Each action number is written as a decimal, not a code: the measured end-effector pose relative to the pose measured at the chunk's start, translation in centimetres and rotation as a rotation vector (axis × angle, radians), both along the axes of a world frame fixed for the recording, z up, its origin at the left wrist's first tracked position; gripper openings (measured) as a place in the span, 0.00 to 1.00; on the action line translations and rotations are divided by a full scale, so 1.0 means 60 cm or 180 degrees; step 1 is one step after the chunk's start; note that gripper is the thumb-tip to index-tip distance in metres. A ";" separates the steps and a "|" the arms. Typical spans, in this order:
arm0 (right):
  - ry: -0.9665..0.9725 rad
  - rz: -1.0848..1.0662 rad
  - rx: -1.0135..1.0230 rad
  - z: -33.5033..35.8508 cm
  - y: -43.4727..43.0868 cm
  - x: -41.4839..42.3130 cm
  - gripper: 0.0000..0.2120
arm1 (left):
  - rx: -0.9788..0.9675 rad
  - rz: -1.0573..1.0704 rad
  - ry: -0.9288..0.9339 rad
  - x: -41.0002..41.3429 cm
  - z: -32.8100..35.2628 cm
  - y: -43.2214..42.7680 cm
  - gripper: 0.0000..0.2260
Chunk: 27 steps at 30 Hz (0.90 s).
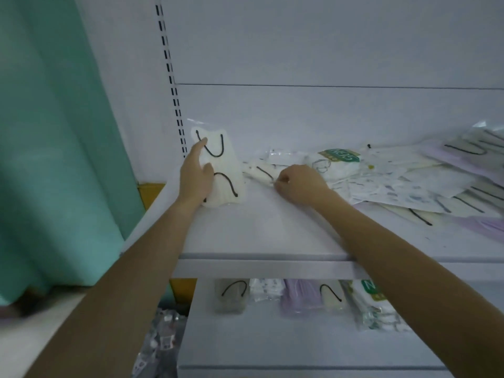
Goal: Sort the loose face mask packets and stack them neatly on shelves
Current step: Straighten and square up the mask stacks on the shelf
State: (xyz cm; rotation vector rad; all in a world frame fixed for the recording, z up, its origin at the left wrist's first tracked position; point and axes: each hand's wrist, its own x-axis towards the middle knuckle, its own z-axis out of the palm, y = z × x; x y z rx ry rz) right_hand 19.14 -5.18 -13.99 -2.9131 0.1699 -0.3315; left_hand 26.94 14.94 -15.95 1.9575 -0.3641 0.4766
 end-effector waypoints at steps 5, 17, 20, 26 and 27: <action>-0.0651 -0.0469 0.1731 0.067 -0.001 0.043 0.15 | -0.0414 0.0086 0.0211 -0.001 0.002 -0.003 0.14; -0.0265 0.0304 0.1820 0.002 0.054 0.080 0.13 | -0.0343 -0.0002 0.0511 0.011 -0.005 0.002 0.28; 0.0145 -0.0062 0.0535 -0.016 0.033 0.076 0.15 | -0.0508 0.0266 0.0479 0.018 -0.004 0.009 0.27; 0.0425 -0.0388 0.0047 -0.020 0.022 0.077 0.23 | -0.0337 0.0542 0.0601 0.021 -0.009 0.014 0.21; 0.0467 -0.0434 0.0077 -0.020 0.019 0.076 0.24 | -0.0334 0.0548 0.0606 0.021 -0.009 0.014 0.20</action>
